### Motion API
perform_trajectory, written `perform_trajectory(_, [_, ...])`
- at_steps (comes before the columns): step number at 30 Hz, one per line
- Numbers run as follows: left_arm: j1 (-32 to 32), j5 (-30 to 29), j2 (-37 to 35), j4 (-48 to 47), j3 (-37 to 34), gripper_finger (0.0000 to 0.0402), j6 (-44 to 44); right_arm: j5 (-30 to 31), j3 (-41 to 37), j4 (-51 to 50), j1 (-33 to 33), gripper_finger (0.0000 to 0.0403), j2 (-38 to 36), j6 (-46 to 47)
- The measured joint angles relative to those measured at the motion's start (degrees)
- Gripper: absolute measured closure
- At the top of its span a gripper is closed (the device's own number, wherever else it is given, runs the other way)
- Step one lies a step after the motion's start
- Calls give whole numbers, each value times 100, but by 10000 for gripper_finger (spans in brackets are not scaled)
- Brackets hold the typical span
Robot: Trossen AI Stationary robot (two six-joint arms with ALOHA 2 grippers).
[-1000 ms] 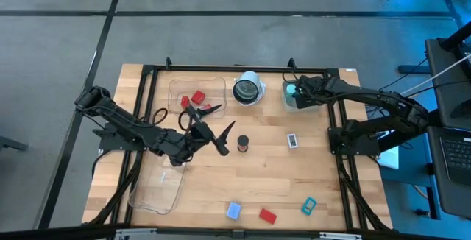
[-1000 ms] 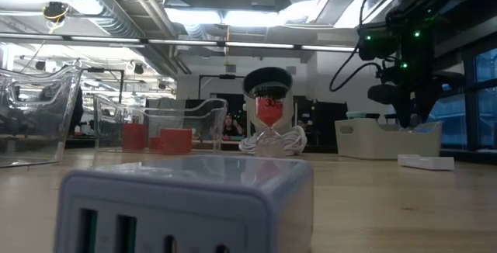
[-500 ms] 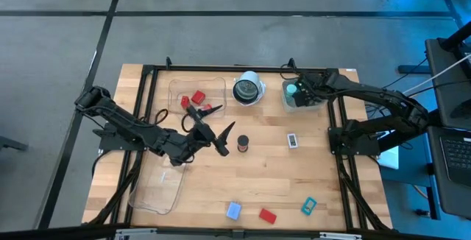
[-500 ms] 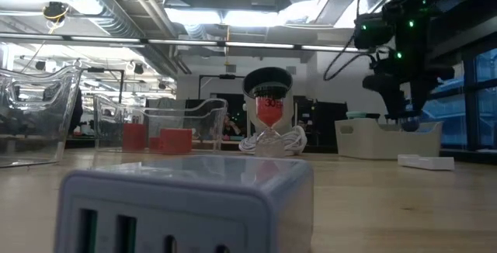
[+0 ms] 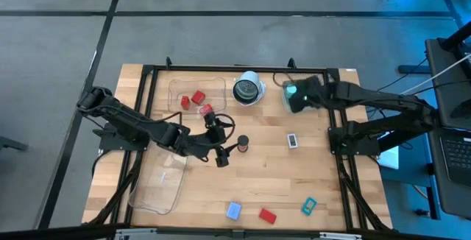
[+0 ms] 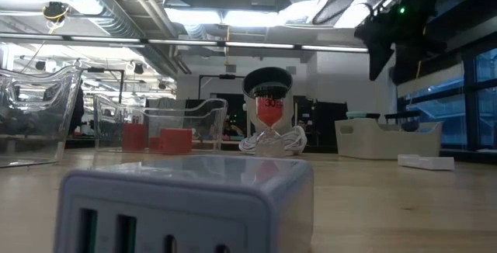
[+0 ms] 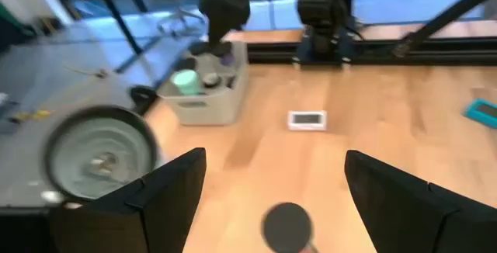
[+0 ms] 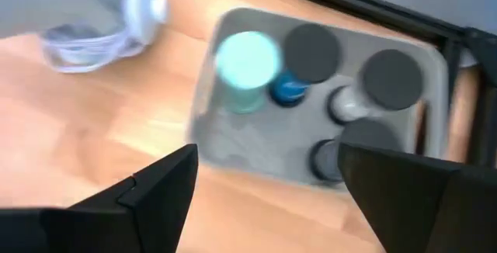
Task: Pick & Place Office items
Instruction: Put the red hourglass into the gray bin
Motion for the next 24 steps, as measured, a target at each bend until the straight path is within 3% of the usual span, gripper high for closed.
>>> perform_trajectory(4, [67,409,92,-24,0,96,-214,399,0,19,758,92,-9,584])
perform_trajectory(15, [-25,487,146,-252,0,96,-264,1264,0,1003,2598,92,-9,1155])
perform_trajectory(24, [-31,668,570,-464,-4,96,-795,1810,0,1305,3488,92,-1,1405])
